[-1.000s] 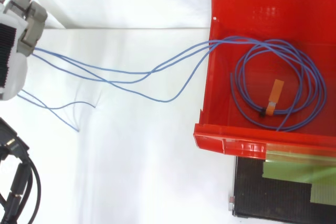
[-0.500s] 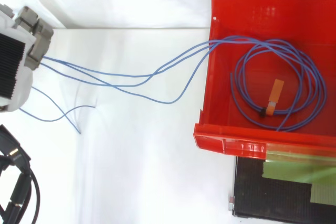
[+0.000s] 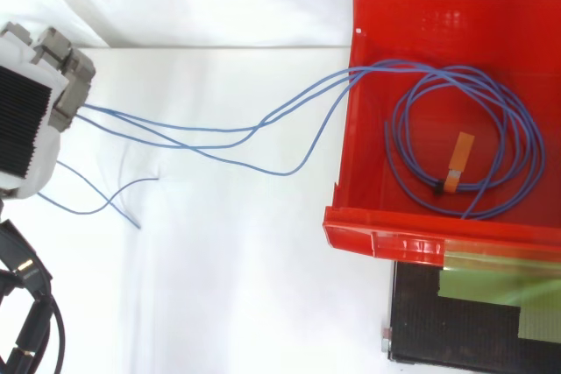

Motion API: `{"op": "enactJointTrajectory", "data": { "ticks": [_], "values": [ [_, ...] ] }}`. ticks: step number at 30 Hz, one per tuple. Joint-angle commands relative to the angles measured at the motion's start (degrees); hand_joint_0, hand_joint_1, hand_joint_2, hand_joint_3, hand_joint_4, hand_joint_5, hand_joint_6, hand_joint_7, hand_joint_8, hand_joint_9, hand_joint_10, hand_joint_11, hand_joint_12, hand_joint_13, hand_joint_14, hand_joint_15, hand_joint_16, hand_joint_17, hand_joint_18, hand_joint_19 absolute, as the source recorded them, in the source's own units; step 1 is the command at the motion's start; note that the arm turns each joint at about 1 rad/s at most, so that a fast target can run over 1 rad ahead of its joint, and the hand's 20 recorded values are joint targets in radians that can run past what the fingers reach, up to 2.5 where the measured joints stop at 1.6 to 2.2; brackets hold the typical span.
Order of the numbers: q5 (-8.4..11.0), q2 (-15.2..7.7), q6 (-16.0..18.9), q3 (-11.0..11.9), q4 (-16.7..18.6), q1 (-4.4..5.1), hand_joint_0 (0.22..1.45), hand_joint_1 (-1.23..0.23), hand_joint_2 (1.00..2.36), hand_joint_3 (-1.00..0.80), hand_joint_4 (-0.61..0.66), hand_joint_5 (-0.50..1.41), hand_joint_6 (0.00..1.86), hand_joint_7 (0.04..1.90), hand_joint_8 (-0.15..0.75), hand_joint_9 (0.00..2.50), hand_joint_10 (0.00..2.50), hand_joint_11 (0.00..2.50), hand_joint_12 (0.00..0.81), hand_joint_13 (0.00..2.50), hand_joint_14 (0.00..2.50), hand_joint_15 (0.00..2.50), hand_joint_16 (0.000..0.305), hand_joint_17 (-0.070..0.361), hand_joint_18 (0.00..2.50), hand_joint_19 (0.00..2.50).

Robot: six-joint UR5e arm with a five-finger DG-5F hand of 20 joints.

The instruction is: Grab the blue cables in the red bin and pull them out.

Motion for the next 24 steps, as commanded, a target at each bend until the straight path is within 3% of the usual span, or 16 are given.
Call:
{"op": "enactJointTrajectory", "data": {
  "ticks": [1, 24],
  "values": [
    [0.01, 0.0, 0.0, 0.0, 0.0, 0.01, 0.75, -0.75, 1.0, -1.0, 0.14, 0.98, 0.17, 0.75, 0.25, 0.82, 0.02, 0.62, 0.33, 0.6, 0.02, 0.44, 0.044, 0.098, 0.4, 0.56],
    [0.01, 0.0, 0.0, 0.0, 0.0, 0.1, 0.73, -0.73, 1.0, -1.0, 0.15, 1.01, 0.12, 0.78, 0.261, 0.86, 0.02, 0.62, 0.337, 0.61, 0.02, 0.44, 0.045, 0.101, 0.42, 0.55]
  ]
}}
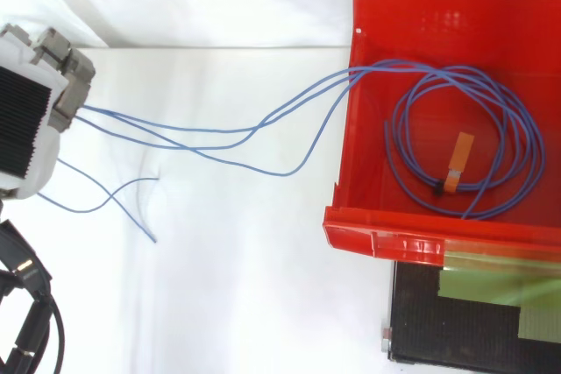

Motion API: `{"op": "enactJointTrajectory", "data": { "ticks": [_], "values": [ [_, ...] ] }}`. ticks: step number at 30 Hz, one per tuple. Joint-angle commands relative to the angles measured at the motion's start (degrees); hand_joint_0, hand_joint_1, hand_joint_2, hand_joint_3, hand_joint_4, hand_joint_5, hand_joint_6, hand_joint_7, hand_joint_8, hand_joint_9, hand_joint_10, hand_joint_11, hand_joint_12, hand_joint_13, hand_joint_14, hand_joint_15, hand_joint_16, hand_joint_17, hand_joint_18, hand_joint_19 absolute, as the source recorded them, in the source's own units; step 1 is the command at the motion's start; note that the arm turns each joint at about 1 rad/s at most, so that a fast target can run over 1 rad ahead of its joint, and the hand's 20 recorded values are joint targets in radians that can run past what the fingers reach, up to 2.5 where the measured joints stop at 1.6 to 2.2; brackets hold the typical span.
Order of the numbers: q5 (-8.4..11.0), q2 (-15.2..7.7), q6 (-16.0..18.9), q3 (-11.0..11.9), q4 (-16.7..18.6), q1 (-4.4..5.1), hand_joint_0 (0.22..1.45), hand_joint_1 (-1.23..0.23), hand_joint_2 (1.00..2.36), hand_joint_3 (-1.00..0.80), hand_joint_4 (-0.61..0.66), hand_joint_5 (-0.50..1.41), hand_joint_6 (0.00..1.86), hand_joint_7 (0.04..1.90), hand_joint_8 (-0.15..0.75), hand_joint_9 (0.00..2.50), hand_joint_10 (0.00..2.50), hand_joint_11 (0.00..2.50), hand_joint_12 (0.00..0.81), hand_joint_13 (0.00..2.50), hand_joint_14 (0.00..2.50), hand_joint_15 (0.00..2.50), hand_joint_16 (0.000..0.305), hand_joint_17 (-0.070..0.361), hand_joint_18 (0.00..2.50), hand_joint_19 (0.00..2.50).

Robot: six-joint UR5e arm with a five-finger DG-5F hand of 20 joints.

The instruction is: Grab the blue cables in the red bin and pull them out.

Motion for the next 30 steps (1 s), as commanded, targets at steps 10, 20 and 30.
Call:
{"op": "enactJointTrajectory", "data": {
  "ticks": [10, 20, 30],
  "values": [
    [0.0, 0.0, 0.0, 0.0, -0.3, -0.02, 0.75, -0.84, 1.0, -1.0, 0.17, 1.04, 0.16, 0.79, 0.259, 0.89, 0.02, 0.63, 0.33, 0.63, 0.02, 0.44, 0.044, 0.098, 0.43, 0.55],
    [0.0, 0.0, 0.0, 0.0, -0.3, -0.02, 0.81, -0.96, 1.0, -1.0, 0.16, 1.01, 0.28, 0.75, 0.253, 0.89, 0.02, 0.65, 0.322, 0.63, 0.02, 0.45, 0.042, 0.094, 0.43, 0.55],
    [0.0, 0.0, 0.0, 0.0, -0.5, -0.02, 0.84, -1.02, 1.0, -1.0, 0.17, 0.94, 0.44, 0.66, 0.251, 0.87, 0.03, 0.66, 0.322, 0.63, 0.02, 0.45, 0.041, 0.093, 0.42, 0.55]
  ]
}}
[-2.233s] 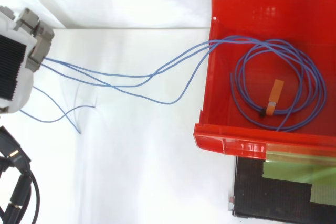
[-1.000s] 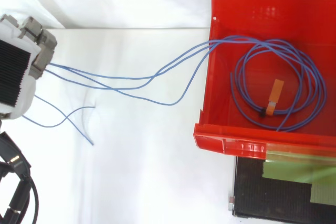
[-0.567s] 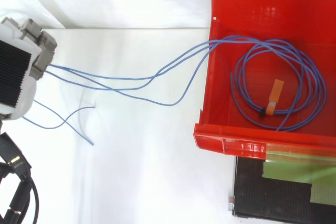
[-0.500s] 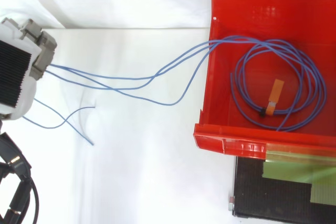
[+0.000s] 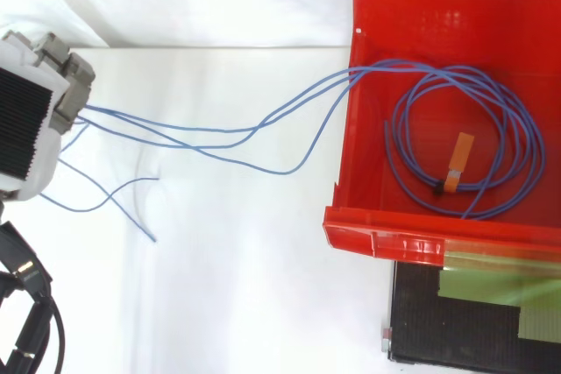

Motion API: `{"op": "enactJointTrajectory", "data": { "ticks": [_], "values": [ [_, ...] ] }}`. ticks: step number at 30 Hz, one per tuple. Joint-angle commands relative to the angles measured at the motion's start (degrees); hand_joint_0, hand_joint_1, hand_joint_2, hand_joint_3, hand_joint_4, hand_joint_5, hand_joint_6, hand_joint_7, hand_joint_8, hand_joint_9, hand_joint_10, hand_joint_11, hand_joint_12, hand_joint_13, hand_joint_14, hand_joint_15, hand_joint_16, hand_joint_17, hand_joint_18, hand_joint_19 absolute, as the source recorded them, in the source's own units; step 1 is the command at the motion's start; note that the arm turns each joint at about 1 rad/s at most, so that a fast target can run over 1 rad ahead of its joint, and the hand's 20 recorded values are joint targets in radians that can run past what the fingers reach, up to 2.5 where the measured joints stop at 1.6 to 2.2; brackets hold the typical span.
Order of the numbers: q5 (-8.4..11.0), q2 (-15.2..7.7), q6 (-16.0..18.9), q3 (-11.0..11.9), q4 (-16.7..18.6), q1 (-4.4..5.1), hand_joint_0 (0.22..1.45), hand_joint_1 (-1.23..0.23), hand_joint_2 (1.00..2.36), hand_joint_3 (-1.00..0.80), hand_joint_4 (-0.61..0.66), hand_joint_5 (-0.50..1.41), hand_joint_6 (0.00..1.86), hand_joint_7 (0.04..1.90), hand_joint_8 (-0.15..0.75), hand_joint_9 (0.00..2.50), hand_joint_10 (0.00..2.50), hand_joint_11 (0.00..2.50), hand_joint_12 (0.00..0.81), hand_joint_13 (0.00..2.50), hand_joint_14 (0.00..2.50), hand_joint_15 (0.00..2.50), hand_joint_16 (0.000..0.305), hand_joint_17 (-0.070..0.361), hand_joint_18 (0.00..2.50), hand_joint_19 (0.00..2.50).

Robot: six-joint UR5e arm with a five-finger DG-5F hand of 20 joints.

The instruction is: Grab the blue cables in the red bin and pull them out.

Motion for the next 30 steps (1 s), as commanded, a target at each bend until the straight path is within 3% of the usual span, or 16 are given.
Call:
{"op": "enactJointTrajectory", "data": {
  "ticks": [1, 12, 30],
  "values": [
    [0.0, 0.0, 0.0, 0.1, 0.0, -0.02, 0.84, -1.02, 1.0, -1.0, 0.17, 0.94, 0.45, 0.66, 0.253, 0.87, 0.03, 0.65, 0.321, 0.63, 0.02, 0.45, 0.042, 0.093, 0.42, 0.55],
    [0.0, 0.0, 0.2, 0.0, -0.1, -0.02, 0.85, -1.05, 1.0, -1.0, 0.18, 0.84, 0.62, 0.56, 0.252, 0.83, 0.03, 0.66, 0.326, 0.61, 0.02, 0.45, 0.042, 0.095, 0.41, 0.56],
    [-0.09, 0.0, 0.3, 0.1, -0.6, -0.11, 0.87, -1.1, 1.0, -1.0, 0.18, 0.76, 0.72, 0.49, 0.251, 0.79, 0.03, 0.67, 0.327, 0.59, 0.02, 0.45, 0.044, 0.098, 0.4, 0.56]
  ]
}}
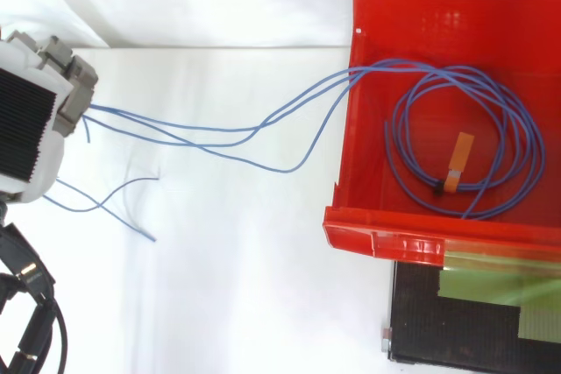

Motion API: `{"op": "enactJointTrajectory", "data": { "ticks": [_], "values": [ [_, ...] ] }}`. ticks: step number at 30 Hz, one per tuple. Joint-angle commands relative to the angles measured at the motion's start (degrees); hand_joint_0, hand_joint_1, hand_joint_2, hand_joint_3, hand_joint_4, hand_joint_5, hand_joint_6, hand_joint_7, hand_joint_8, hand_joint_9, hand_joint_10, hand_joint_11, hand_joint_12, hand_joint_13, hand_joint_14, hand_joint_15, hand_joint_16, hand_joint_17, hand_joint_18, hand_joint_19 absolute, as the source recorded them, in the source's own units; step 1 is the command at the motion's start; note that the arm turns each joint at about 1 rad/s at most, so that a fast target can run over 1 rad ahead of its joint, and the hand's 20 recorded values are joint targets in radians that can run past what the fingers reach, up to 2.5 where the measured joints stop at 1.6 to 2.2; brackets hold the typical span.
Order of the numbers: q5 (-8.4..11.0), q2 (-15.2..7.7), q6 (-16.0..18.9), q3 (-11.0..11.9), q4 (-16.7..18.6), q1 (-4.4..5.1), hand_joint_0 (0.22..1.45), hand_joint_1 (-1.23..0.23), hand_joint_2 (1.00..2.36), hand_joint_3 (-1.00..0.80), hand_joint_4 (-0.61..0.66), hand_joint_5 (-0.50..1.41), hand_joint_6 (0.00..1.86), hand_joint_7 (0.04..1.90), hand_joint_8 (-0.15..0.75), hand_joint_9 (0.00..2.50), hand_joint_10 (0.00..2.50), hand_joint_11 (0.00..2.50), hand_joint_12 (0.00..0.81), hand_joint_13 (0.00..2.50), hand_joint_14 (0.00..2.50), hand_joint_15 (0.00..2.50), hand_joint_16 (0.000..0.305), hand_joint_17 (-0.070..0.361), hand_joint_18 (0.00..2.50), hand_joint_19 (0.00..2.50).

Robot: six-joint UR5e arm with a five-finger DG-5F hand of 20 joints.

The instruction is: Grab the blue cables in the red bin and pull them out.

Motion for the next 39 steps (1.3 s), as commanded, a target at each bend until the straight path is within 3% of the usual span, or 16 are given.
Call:
{"op": "enactJointTrajectory", "data": {
  "ticks": [1, 19, 29, 34, 37, 39],
  "values": [
    [0.0, 0.0, 0.1, 0.0, -0.1, 0.02, 0.87, -1.1, 1.0, -1.0, 0.19, 0.76, 0.72, 0.5, 0.251, 0.78, 0.03, 0.67, 0.327, 0.59, 0.02, 0.45, 0.044, 0.098, 0.4, 0.56],
    [0.09, 0.0, 0.6, 0.0, -0.1, 0.02, 0.76, -1.03, 1.0, -1.0, 0.19, 0.81, 0.67, 0.51, 0.263, 0.81, 0.02, 0.65, 0.338, 0.61, 0.02, 0.46, 0.046, 0.103, 0.41, 0.57],
    [0.97, 0.0, 4.0, 0.0, -2.2, 0.19, 0.76, -1.02, 1.0, -1.0, 0.2, 0.84, 0.63, 0.53, 0.261, 0.82, 0.02, 0.65, 0.338, 0.62, 0.02, 0.46, 0.046, 0.103, 0.42, 0.57],
    [9.75, 0.0, 11.2, 0.1, -6.5, 1.16, 0.75, -1.0, 1.0, -1.0, 0.2, 0.88, 0.59, 0.57, 0.267, 0.84, 0.02, 0.65, 0.338, 0.63, 0.02, 0.45, 0.046, 0.103, 0.43, 0.56],
    [12.83, 0.0, 15.0, 0.0, -8.4, 1.6, 0.74, -0.99, 1.0, -1.0, 0.2, 0.9, 0.56, 0.58, 0.266, 0.84, 0.02, 0.65, 0.339, 0.64, 0.02, 0.45, 0.046, 0.103, 0.43, 0.56],
    [13.18, 0.0, 16.5, 0.0, -9.1, 1.78, 0.74, -0.98, 1.0, -1.0, 0.2, 0.9, 0.56, 0.58, 0.267, 0.85, 0.03, 0.65, 0.339, 0.64, 0.02, 0.45, 0.046, 0.103, 0.43, 0.57]
  ]
}}
